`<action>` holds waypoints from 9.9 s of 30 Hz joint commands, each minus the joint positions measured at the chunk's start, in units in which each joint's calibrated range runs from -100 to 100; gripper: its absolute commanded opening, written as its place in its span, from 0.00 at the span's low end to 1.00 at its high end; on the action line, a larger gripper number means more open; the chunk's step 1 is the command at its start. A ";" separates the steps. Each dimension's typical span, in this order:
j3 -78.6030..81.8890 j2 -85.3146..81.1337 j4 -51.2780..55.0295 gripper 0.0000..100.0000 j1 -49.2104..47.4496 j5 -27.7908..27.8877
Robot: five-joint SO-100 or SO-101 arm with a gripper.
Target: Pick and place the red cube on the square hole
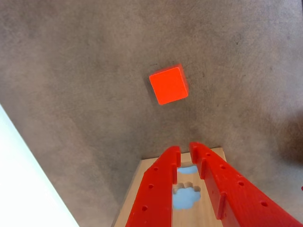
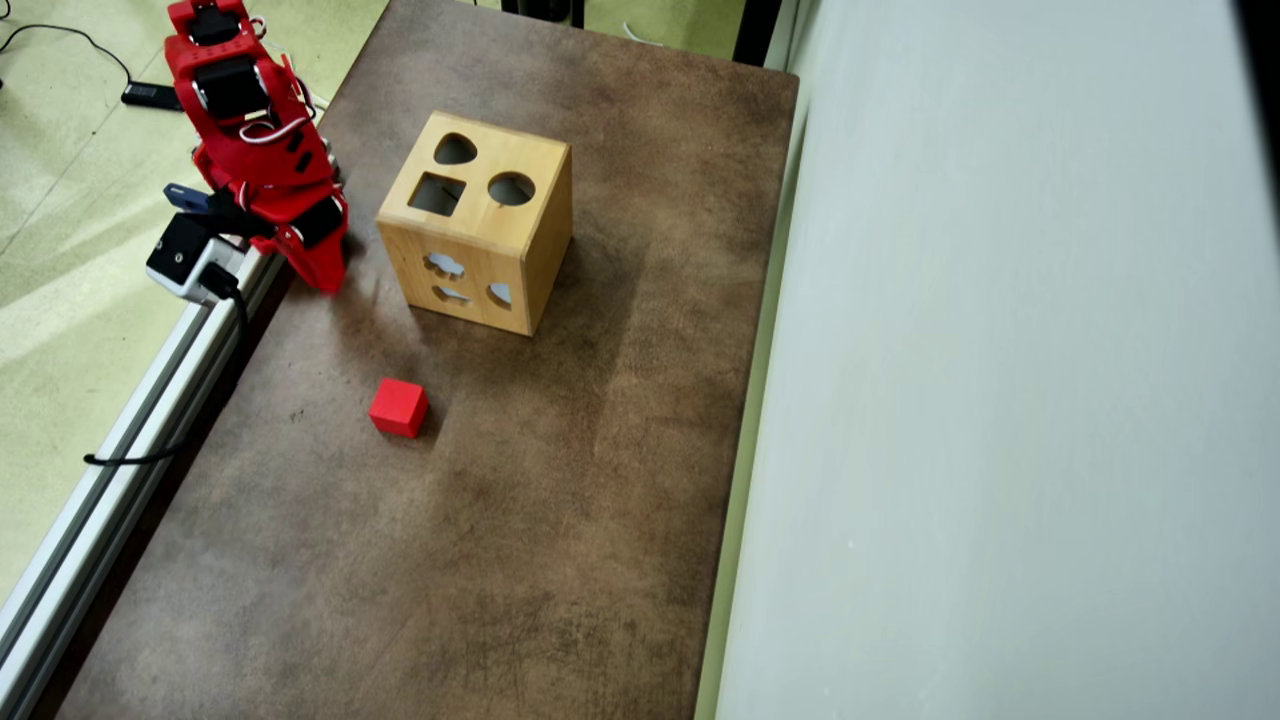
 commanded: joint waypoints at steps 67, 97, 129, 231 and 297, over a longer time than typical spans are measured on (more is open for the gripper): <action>-1.95 9.71 4.87 0.34 -2.57 4.69; -1.06 9.88 5.27 0.40 -2.57 4.15; -1.86 31.28 -1.32 0.40 -2.57 4.20; -6.42 43.00 -12.58 0.31 0.63 9.47; -6.51 13.02 5.92 0.19 3.23 8.89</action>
